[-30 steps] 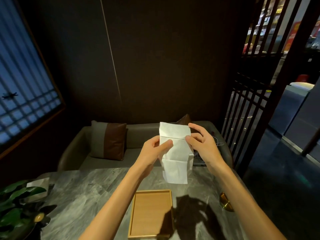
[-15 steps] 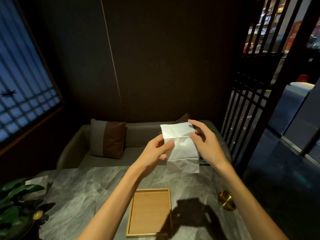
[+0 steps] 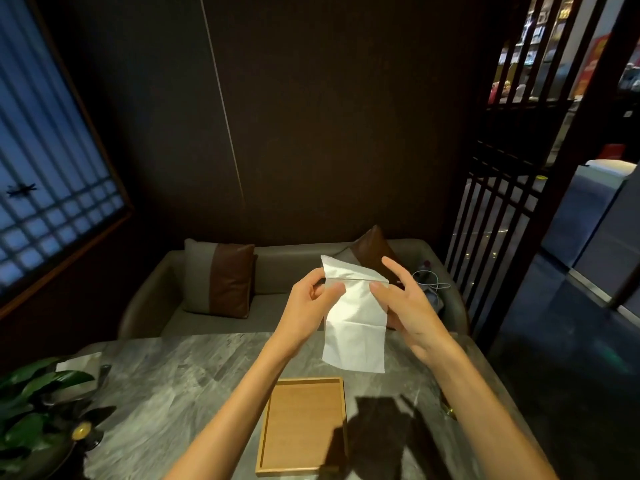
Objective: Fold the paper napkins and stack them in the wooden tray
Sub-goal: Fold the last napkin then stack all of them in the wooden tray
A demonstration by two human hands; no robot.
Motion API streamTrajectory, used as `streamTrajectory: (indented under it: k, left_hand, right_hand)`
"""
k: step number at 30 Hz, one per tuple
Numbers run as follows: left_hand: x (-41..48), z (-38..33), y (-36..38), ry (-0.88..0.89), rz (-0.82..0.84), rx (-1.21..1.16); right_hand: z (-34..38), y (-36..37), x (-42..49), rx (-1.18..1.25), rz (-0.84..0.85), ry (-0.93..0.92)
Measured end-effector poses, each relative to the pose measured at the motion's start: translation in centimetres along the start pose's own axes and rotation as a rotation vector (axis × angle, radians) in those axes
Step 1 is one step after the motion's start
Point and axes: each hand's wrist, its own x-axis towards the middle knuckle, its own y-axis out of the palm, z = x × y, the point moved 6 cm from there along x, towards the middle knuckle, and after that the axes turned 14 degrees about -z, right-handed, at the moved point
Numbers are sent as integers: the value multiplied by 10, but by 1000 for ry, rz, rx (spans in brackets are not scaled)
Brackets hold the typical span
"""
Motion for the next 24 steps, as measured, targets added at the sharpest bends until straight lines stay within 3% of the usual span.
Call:
streamTrajectory:
  k: [3,5,8,12,17,24]
  left_hand:
    - [-1,-3,0,10,23,-29]
    - [-1,-5,0,17,27,-29]
    - [0,-4,-3,5,7,-15]
    - [0,4,-4,-93,60,-26]
    - [-1,7,-2,-176,198,-51]
    - [0,0,-8,9,93,167]
  right_hand:
    - [-6,9,-3,82,142,154]
    - [-8,10,-5,88,194,158]
    - [-1,7,-4,143,75,56]
    - [15,2,-3,-26,-92,-207]
    - [19,-7,1,-103,-166,-310]
    - [21,-15,3,-302,-228,-344]
